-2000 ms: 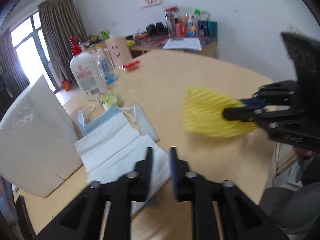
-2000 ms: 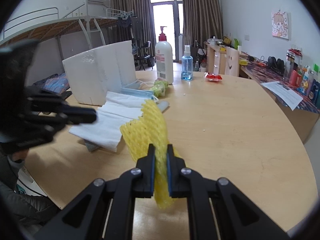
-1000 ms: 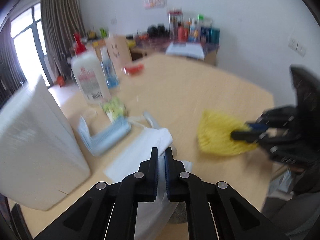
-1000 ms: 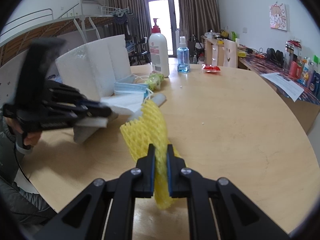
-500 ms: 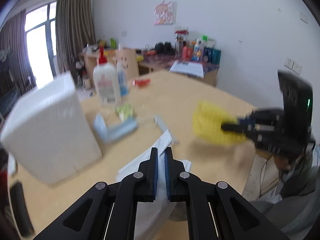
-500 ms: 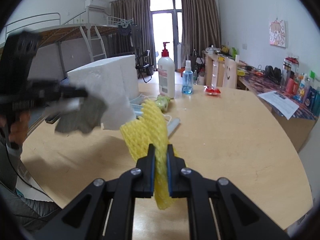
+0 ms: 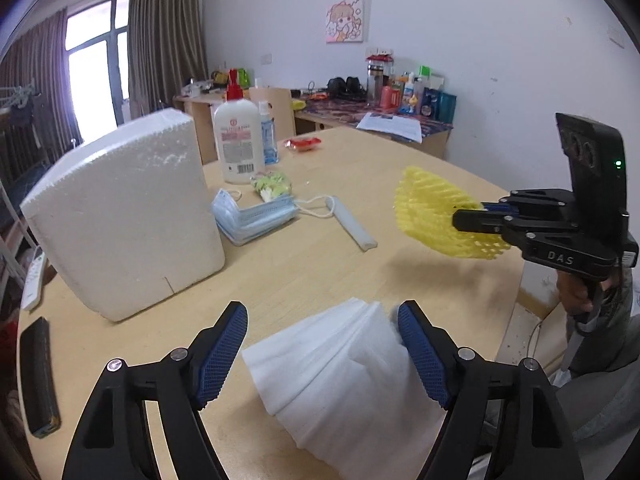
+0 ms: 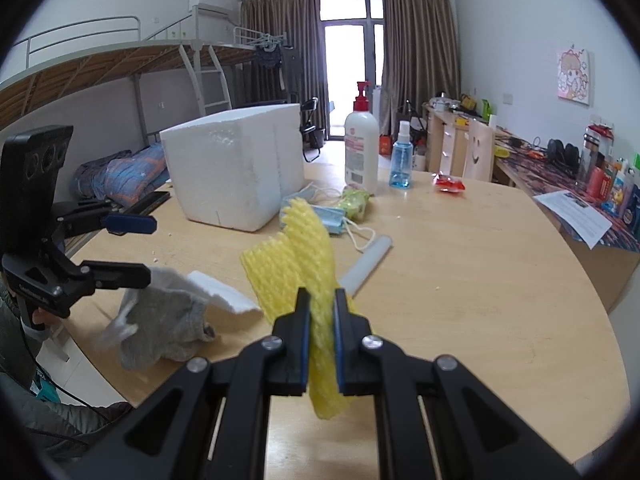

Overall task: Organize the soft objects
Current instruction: 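Grasp the white tissue stack with the left gripper and lift it, then carry the white tissues and yellow net with both grippers over the foam box, then lower the white tissues into the foam box and open the left gripper, then lower the yellow foam net into the foam box with the right gripper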

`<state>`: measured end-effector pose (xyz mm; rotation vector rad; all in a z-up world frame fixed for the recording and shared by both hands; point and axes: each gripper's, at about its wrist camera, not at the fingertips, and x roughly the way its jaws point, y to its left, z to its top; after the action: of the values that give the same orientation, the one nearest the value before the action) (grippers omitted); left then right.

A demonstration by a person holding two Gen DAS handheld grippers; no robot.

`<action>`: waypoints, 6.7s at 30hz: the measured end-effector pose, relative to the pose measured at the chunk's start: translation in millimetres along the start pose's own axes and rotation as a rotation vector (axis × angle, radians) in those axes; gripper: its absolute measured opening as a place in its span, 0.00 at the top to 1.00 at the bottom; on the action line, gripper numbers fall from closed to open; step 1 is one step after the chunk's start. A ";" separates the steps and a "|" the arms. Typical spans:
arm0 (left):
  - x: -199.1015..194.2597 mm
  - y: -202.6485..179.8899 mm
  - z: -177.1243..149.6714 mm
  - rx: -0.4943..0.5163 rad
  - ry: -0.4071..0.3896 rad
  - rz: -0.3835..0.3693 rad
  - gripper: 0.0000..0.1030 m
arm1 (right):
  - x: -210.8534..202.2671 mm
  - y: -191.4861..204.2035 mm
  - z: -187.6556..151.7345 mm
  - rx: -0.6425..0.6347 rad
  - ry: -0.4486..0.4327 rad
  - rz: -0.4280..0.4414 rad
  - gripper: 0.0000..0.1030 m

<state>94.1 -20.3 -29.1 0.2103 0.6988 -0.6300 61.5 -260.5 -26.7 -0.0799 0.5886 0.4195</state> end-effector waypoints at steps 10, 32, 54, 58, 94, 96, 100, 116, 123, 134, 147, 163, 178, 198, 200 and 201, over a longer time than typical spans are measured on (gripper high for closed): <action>46.4 -1.5 -30.1 0.045 0.198 -0.005 0.27 | 5.8 -1.8 -2.3 0.005 0.018 0.000 0.88; 9.6 20.3 -3.5 -0.093 -0.001 -0.002 0.85 | 17.9 5.7 2.8 -0.015 0.032 0.020 0.88; -89.2 22.1 40.1 -0.160 -0.324 0.231 0.93 | 1.2 40.0 63.9 -0.056 -0.150 0.090 0.88; -101.1 21.8 42.5 -0.195 -0.359 0.375 0.93 | -1.2 51.2 77.5 -0.073 -0.195 0.095 0.88; -116.2 89.0 47.1 -0.329 -0.369 0.552 0.93 | 37.6 118.0 138.7 -0.097 -0.235 0.093 0.88; -113.4 91.5 53.4 -0.328 -0.358 0.523 0.93 | 37.4 118.0 145.7 -0.100 -0.244 0.086 0.88; -112.3 98.8 62.9 -0.323 -0.355 0.508 0.93 | 40.2 114.4 160.0 -0.090 -0.240 0.086 0.88; -86.0 135.3 92.8 -0.324 -0.322 0.436 0.93 | 83.0 104.2 191.5 -0.086 -0.199 0.088 0.88; -68.0 149.6 102.2 -0.314 -0.298 0.417 0.93 | 106.8 104.7 199.5 -0.090 -0.174 0.085 0.88; -50.0 171.7 109.2 -0.332 -0.259 0.427 0.93 | 133.6 103.1 208.2 -0.080 -0.135 0.095 0.88; -15.7 152.9 136.7 -0.269 -0.215 0.307 0.93 | 110.4 75.1 206.8 -0.038 -0.166 0.030 0.88; -16.3 153.1 134.0 -0.270 -0.215 0.319 0.16 | 104.8 63.0 202.6 -0.027 -0.173 0.024 0.88; -30.8 143.8 124.1 -0.248 -0.225 0.382 0.03 | 101.8 62.8 200.3 -0.032 -0.170 0.027 0.88; -108.3 158.0 58.1 -0.379 -0.276 0.587 0.03 | 138.5 101.0 211.2 -0.074 -0.127 0.137 0.88; -110.1 160.4 52.9 -0.391 -0.273 0.594 0.03 | 143.3 103.4 212.2 -0.073 -0.122 0.144 0.88; -110.8 161.4 51.4 -0.394 -0.273 0.595 0.03 | 144.5 104.2 212.7 -0.073 -0.122 0.144 0.88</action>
<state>153.7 140.4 78.4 -0.0391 0.4489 0.0555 238.6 -72.5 74.7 -0.0813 0.4602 0.5816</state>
